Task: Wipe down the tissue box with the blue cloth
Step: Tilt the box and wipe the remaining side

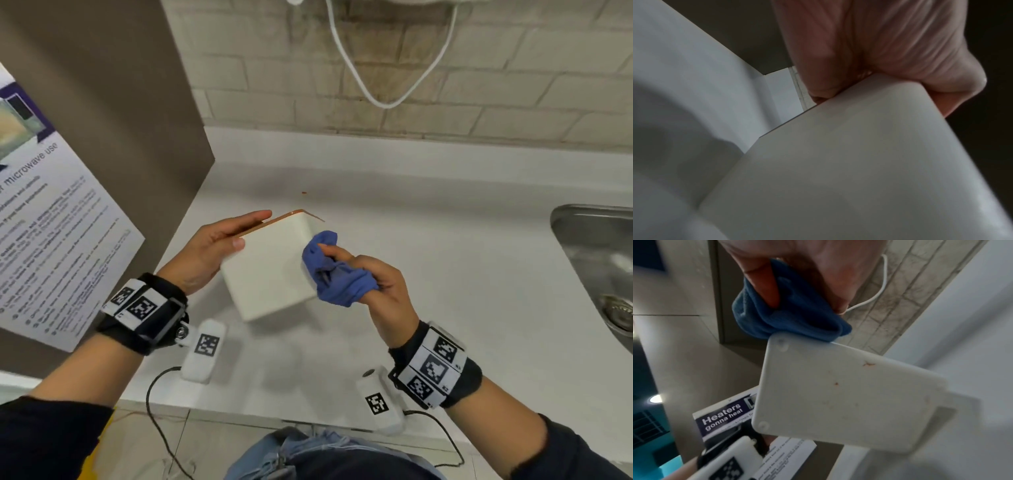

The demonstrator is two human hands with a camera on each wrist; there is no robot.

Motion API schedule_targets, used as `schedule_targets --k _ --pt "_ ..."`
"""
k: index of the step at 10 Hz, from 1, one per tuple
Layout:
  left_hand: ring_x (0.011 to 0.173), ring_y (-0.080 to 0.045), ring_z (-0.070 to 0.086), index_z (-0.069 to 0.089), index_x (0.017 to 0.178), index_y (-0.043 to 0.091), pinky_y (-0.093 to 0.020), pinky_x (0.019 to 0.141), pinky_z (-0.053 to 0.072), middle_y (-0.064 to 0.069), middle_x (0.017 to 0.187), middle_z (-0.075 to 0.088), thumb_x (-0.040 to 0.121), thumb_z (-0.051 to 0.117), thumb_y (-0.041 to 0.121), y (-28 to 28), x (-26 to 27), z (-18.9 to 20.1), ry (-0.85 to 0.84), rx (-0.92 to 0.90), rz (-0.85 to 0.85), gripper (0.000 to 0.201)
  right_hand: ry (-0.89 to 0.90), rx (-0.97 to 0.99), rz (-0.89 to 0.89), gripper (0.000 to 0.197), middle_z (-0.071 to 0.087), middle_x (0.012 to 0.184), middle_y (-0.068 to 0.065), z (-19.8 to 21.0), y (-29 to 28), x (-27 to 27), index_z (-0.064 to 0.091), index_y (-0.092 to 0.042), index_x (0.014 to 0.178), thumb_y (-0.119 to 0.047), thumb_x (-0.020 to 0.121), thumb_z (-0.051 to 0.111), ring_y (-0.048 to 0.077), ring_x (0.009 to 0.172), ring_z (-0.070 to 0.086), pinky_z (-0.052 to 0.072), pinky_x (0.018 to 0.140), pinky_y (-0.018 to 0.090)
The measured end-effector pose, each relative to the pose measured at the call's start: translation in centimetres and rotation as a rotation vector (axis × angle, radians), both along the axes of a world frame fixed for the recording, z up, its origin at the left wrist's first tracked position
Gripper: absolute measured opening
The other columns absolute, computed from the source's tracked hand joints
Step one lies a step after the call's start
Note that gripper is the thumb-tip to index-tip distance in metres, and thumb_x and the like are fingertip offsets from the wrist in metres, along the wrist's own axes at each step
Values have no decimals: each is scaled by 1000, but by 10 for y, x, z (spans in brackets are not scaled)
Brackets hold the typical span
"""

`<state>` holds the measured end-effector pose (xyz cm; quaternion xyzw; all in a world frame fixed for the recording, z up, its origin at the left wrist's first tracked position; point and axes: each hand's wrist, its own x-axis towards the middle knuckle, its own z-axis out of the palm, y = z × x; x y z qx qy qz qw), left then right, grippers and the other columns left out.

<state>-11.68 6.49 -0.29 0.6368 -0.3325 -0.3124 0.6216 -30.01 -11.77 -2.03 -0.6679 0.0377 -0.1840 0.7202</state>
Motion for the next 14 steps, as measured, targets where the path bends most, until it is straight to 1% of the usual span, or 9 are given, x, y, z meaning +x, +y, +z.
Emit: schedule_targets --k 1,2,5,6,8,9,11,12,14 --pt "101 -1 58 63 111 39 -11 82 44 22 103 65 68 58 32 -7 -5 2 -92 43 -40 43 110 0 -84 27 75 86 -2 -15 -9 -16 65 -6 81 0 76 39 11 70 64 44 62 14" --pt "119 -3 49 59 117 35 -10 95 37 22 118 60 74 62 22 -16 -11 -2 -287 167 -126 44 311 34 -163 20 69 69 -7 -33 -32 -15 62 -7 75 2 77 44 9 67 61 47 67 27" --pt "114 9 44 58 115 42 -1 93 31 11 123 51 75 60 27 -41 -39 -3 -381 215 -82 43 463 188 -300 19 58 96 7 -28 -37 37 56 -17 100 -8 86 47 25 93 54 45 89 48" --pt "106 17 43 57 118 32 1 89 31 6 118 52 76 58 23 -46 -49 -4 -398 204 -21 43 424 141 -325 17 58 86 -2 -24 -32 25 53 -31 83 -15 78 48 20 82 56 47 82 39" --pt "102 13 48 58 116 31 -4 90 35 0 119 56 77 62 24 -50 -62 -7 -432 212 44 39 791 8 -126 28 54 41 -1 -21 -67 -3 45 -13 62 -14 90 46 14 54 45 37 54 22" --pt "107 -1 51 58 110 41 -31 102 37 12 113 56 70 56 45 -59 -70 -14 -475 239 111 40 541 301 -340 15 61 81 5 -21 -78 -26 60 -16 85 -9 86 46 18 75 57 47 71 30" --pt "110 -18 44 52 112 35 -25 75 10 4 111 52 75 49 44 -108 -123 -54 -806 454 322 38 357 520 -439 17 56 70 -2 -46 -90 -95 54 -19 74 -11 86 44 10 67 55 46 63 23" --pt "109 -25 43 53 116 26 -31 80 11 -7 112 52 81 54 37 -131 -147 -75 -853 570 388 36 376 594 -489 26 54 54 -8 -54 -89 -120 51 -17 70 -13 92 37 3 47 52 41 40 15" --pt "117 -24 38 51 118 28 -35 95 17 -4 124 46 72 64 50 -143 -151 -73 -742 540 381 52 511 191 -628 8 53 83 9 -69 -119 -143 56 -9 91 -7 85 51 26 76 51 35 57 28"
